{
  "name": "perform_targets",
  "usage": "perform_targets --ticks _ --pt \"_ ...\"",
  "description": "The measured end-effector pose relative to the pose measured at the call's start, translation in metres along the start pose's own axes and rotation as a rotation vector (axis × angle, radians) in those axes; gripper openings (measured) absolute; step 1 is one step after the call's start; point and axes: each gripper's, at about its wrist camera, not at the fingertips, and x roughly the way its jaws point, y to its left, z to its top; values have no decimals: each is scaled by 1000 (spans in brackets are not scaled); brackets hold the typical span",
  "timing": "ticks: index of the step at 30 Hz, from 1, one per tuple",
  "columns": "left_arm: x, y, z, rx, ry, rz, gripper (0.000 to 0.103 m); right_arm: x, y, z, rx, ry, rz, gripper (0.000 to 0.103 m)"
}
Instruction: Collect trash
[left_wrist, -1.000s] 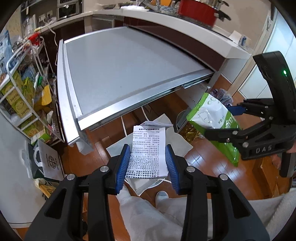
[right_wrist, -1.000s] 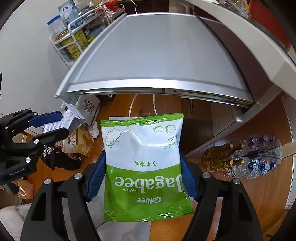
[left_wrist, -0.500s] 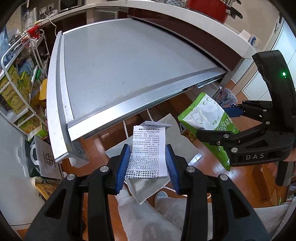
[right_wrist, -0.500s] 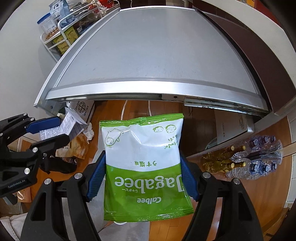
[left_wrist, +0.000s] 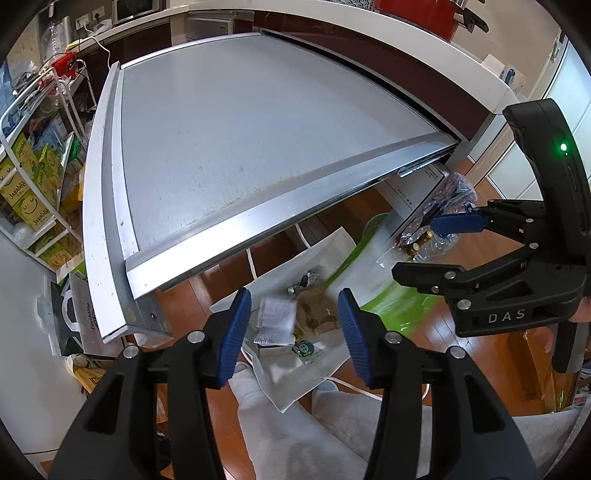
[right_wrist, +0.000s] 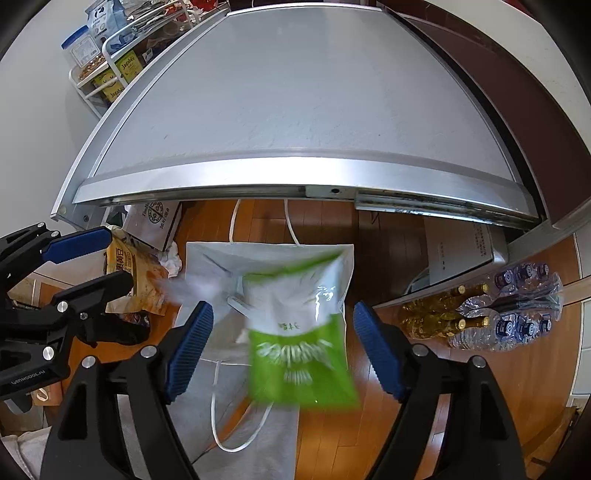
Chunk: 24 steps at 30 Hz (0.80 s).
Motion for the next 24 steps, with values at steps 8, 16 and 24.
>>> perform_targets --ticks 8,16,24 --pt "-7 -1 1 -11 -17 16 61 -11 -6 -1 8 -20 -8 81" --pt "-11 -4 5 -27 -21 38 69 -29 -2 -10 -27 -30 -28 86" --pt "-17 -5 4 -43 -19 65 80 -45 -5 -25 -28 -39 -58 92"
